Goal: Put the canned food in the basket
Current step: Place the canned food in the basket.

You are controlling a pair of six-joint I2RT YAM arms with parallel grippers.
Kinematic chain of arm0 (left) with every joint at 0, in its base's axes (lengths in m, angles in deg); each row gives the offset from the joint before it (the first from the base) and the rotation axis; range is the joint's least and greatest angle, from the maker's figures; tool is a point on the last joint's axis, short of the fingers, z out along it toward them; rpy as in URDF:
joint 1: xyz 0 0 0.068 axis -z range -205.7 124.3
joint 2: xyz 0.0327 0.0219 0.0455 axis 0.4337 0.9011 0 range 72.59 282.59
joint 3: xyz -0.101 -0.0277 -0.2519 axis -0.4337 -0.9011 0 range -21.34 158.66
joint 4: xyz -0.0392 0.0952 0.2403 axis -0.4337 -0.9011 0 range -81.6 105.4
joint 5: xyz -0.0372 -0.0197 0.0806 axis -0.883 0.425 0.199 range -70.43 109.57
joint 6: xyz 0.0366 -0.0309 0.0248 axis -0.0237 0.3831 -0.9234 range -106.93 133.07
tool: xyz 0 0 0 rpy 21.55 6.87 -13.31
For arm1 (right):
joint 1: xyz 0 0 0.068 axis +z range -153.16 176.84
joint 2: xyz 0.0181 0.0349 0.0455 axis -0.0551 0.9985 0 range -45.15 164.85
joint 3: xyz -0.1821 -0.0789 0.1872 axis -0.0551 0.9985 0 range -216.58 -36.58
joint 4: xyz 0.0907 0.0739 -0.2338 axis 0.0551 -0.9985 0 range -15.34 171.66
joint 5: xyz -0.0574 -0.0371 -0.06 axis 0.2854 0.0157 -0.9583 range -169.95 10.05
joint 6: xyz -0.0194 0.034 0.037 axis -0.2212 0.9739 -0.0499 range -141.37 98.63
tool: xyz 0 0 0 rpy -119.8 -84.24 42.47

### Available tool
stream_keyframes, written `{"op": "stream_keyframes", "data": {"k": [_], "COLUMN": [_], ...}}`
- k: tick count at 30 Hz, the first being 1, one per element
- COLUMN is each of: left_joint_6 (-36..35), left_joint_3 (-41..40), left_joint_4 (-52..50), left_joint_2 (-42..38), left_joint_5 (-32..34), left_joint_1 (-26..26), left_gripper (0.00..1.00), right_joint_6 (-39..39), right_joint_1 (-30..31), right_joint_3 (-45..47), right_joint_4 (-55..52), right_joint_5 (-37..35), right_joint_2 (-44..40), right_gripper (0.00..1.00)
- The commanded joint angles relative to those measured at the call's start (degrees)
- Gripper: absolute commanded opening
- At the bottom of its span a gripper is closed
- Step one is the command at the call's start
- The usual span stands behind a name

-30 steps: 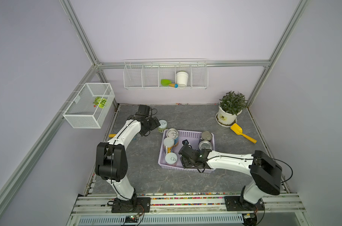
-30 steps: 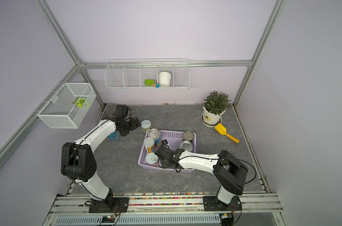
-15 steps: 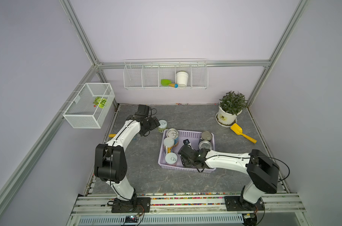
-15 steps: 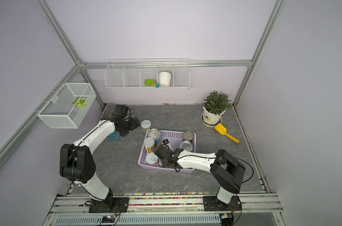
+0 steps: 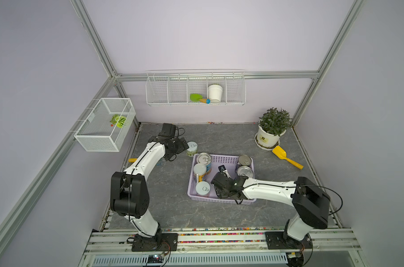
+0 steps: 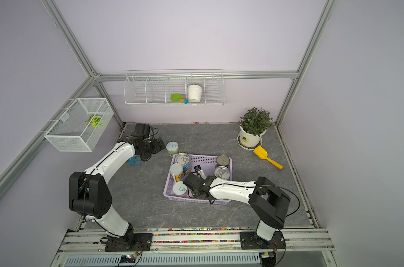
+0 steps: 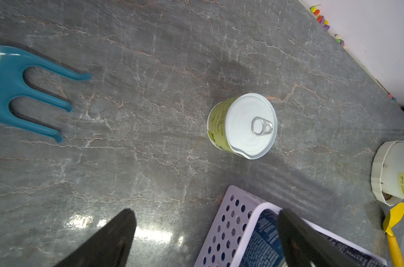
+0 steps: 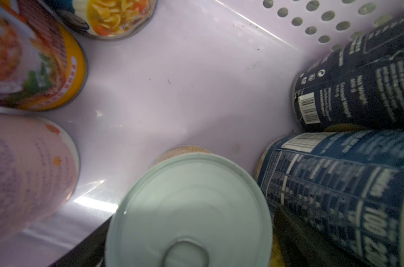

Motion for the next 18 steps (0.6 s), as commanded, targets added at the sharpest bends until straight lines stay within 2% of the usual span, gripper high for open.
{"op": "stream_keyframes", "data": {"k": [1, 11, 18], "left_joint_6": [-1.34, -0.29, -0.31], "left_joint_3": [2.86, 16.54, 24.83], "left_joint_4": [0.22, -2.13, -4.82], "left_joint_2": [2.3, 17.93, 25.97], "left_joint_5": [-0.65, -2.14, -0.31], "left_joint_1": [1.33, 3.89, 5.55], "left_gripper": [1.0, 1.0, 1.0], "right_joint_6": [-1.83, -6.72, -8.49], "right_joint_1": [1.45, 1.73, 1.73], "right_joint_3": [1.58, 2.07, 3.76], "right_joint_4": [-7.88, 0.8, 3.41], "right_joint_5": [2.59, 3.45, 3.82], "right_joint_2": [-3.22, -11.79, -13.55], "right_gripper": [0.98, 0.98, 0.98]}}
